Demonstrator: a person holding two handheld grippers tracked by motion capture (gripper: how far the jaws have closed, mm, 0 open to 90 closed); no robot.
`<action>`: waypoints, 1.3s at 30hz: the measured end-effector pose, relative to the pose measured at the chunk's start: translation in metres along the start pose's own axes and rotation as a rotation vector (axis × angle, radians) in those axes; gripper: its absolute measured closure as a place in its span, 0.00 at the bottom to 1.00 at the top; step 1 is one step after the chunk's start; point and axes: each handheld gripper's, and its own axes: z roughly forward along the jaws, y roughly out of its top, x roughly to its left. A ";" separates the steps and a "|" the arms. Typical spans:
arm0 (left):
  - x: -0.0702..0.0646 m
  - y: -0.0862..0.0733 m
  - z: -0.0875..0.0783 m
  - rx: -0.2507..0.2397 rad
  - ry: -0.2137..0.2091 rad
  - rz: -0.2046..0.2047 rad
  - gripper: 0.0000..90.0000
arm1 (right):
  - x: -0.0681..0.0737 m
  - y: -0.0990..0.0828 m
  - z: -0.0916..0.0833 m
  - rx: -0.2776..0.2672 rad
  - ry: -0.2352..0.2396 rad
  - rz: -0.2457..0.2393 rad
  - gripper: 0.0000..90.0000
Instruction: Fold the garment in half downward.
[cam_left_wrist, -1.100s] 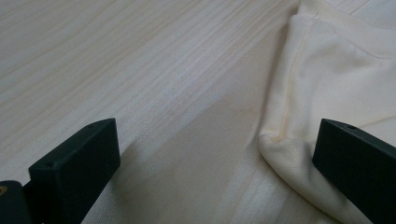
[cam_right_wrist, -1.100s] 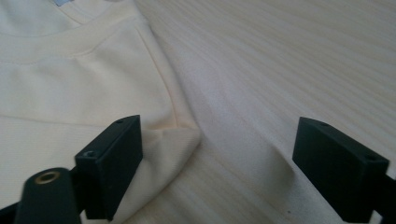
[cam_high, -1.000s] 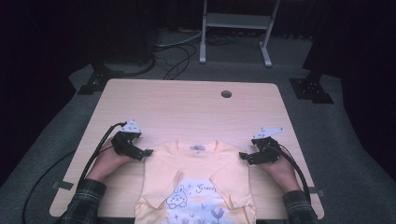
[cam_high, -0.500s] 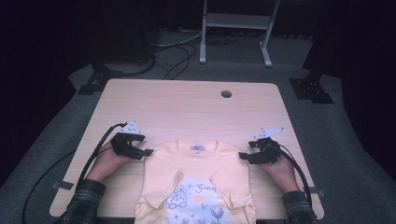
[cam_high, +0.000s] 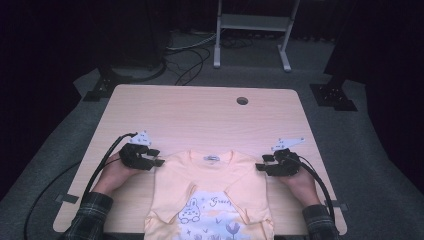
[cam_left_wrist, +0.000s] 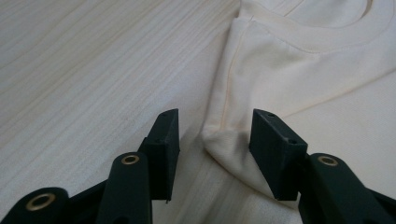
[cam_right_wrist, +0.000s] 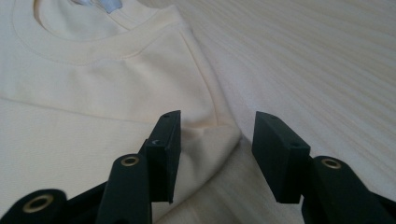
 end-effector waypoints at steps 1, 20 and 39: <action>0.000 0.000 0.000 0.000 -0.003 -0.001 0.60 | 0.000 0.000 0.000 0.001 0.001 -0.001 0.60; -0.004 0.003 0.000 0.016 -0.048 -0.006 0.89 | 0.006 0.001 -0.001 0.008 0.034 0.008 0.90; -0.001 0.018 -0.005 0.011 -0.017 -0.016 0.91 | 0.004 0.008 -0.003 0.000 0.012 0.021 0.92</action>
